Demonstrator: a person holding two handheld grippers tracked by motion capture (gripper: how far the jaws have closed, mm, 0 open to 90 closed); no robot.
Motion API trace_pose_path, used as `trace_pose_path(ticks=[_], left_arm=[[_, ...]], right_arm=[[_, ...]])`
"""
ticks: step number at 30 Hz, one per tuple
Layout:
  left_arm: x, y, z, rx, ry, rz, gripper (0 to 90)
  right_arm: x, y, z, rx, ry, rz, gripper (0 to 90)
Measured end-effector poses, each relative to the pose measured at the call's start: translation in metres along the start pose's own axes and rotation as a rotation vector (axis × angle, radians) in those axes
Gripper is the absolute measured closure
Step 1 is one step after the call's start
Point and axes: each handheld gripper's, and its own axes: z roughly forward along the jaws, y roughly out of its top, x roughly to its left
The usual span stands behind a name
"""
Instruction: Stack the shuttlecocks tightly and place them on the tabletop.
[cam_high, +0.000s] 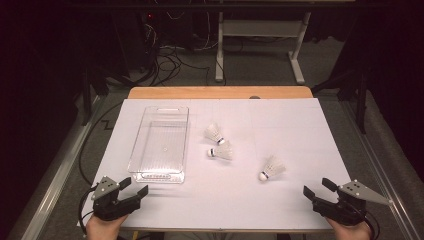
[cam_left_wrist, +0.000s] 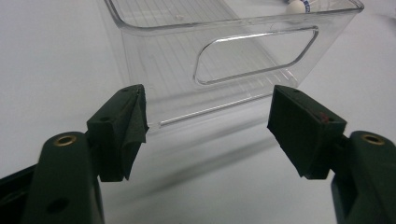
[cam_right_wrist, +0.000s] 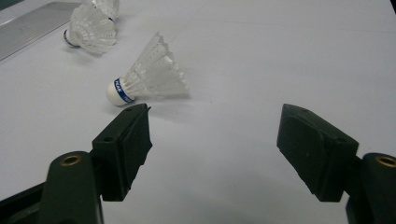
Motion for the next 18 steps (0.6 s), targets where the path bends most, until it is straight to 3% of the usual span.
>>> trace_pose_path(ticks=[18], left_arm=[[0.000, 0.000, 0.000, 0.002, -0.008, -0.003, 29.3]], right_arm=[[0.015, 0.012, 0.013, 0.025, 0.045, -0.029, 26.3]])
